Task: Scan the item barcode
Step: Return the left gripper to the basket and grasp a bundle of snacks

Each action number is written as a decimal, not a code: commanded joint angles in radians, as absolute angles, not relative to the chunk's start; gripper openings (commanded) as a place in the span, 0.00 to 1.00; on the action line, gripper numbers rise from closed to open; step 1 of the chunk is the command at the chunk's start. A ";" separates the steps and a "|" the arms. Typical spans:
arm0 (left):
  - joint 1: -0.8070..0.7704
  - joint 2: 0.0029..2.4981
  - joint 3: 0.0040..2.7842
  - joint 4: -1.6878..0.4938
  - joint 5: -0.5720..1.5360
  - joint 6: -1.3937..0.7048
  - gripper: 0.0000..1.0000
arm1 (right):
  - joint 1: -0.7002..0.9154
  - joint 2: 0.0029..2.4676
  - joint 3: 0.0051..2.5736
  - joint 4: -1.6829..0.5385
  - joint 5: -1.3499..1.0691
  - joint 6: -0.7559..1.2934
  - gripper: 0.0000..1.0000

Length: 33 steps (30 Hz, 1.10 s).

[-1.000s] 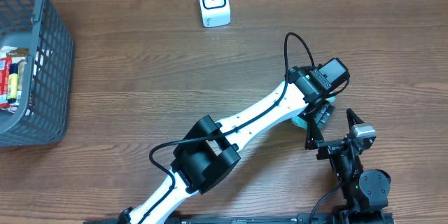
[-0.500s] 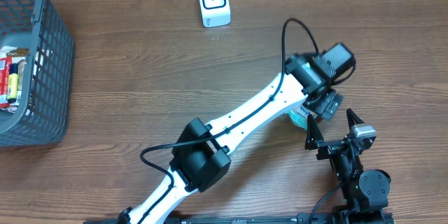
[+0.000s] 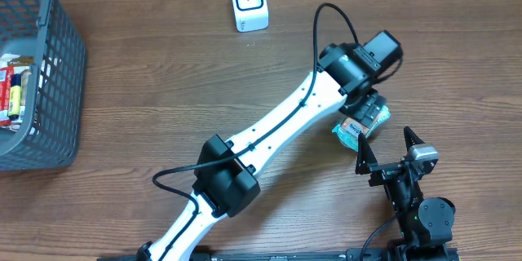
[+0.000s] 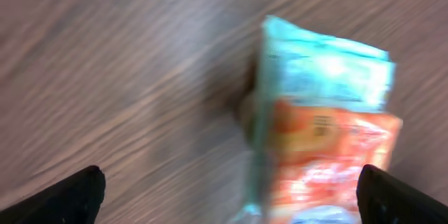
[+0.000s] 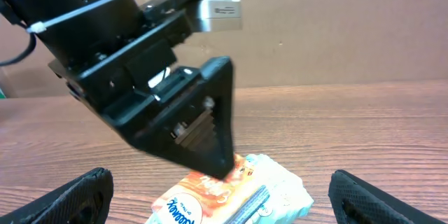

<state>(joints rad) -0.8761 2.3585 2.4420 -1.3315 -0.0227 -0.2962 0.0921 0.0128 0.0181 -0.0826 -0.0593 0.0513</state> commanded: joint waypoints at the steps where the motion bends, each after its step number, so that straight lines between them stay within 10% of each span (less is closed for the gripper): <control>1: -0.796 2.273 2.518 -1.371 -0.113 -0.257 1.00 | 0.090 0.003 0.008 -0.078 -0.050 0.049 1.00; 33: 0.615 1.924 2.462 -1.362 -0.183 -0.045 1.00 | 0.090 0.003 0.008 -0.078 -0.050 0.049 1.00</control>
